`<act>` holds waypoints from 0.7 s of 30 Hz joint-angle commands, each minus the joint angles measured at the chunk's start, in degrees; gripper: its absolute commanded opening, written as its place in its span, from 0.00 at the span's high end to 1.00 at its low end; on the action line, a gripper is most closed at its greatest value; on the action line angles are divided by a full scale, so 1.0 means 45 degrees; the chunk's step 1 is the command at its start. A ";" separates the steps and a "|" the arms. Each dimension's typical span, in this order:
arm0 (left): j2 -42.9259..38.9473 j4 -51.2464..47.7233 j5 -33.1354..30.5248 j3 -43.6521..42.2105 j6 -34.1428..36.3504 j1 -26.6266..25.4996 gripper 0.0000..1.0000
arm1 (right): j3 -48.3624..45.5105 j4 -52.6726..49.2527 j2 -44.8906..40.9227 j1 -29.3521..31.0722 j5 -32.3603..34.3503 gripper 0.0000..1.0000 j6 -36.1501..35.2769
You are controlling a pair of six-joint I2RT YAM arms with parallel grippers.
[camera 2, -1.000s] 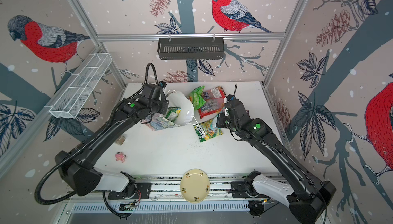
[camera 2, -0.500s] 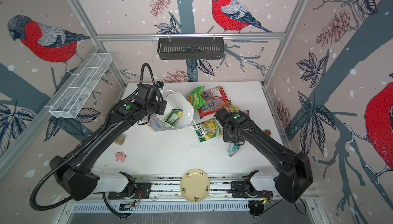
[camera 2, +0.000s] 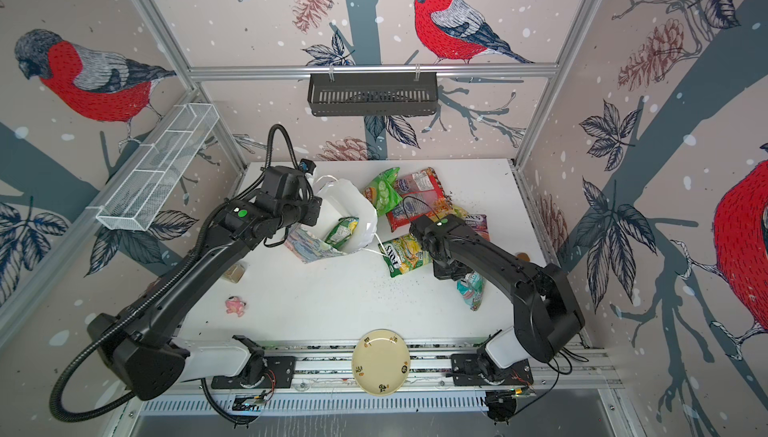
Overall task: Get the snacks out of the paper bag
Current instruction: 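Lower the teal packet onto the table beside the green Fox's packet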
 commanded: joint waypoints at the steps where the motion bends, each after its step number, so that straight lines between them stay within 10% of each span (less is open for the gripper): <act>1: -0.0032 0.0381 -0.0063 0.0045 0.0172 0.0051 1.00 | 0.0204 0.1615 0.0310 -0.0063 -0.0520 0.93 -0.0821; 21: -0.0094 0.0278 -0.0504 0.0062 0.0386 0.0065 1.00 | -0.0851 0.4986 0.1152 -0.0756 -0.3348 0.76 -0.1885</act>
